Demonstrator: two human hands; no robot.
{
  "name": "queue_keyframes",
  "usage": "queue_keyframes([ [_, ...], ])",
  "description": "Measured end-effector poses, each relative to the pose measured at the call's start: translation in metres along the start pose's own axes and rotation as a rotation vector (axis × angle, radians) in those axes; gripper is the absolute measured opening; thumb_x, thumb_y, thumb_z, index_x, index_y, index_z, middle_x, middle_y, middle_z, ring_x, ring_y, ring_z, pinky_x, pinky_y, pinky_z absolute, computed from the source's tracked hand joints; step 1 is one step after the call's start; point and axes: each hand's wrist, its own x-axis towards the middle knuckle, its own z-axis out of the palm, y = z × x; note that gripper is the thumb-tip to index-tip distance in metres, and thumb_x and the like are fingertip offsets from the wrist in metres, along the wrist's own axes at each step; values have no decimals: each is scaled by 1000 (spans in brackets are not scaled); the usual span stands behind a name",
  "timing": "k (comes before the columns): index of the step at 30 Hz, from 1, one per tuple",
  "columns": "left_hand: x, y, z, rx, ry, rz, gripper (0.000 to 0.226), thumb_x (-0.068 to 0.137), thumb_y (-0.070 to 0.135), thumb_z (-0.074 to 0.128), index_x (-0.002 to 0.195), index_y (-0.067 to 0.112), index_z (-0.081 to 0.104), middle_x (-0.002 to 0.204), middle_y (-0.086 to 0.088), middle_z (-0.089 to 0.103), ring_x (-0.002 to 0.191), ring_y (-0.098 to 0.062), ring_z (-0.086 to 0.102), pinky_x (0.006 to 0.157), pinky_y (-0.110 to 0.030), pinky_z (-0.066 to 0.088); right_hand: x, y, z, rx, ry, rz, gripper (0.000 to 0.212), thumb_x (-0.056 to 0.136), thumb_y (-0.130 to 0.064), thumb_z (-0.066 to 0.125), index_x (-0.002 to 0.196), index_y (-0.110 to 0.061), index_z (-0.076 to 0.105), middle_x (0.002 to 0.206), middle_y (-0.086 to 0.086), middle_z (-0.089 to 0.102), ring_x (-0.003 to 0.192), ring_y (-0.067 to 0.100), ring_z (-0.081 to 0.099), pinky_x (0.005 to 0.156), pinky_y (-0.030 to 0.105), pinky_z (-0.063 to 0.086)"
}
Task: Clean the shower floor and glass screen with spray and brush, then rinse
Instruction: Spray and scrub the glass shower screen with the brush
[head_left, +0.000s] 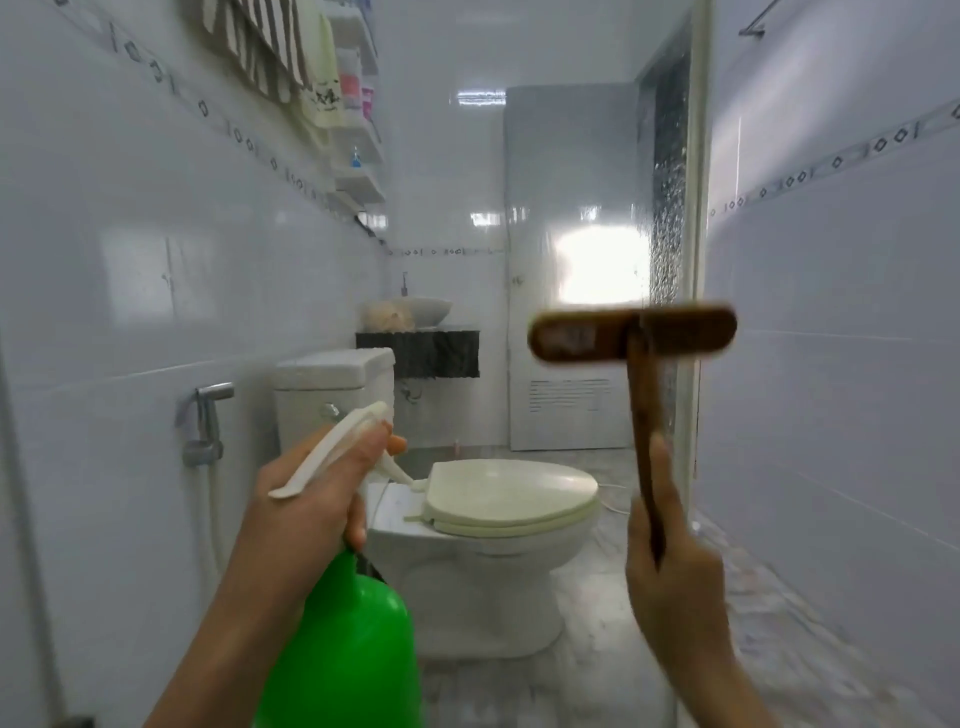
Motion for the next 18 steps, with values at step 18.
queue_keyframes([
  [18, -89, -126, 6, 178, 71, 107, 29, 96, 45, 50, 91, 29, 73, 67, -7, 71, 46, -19, 60, 52, -32, 53, -96, 26, 30, -89, -191, -203, 58, 100, -28, 36, 152, -32, 11, 50, -9, 34, 35, 5, 29, 39, 9, 23],
])
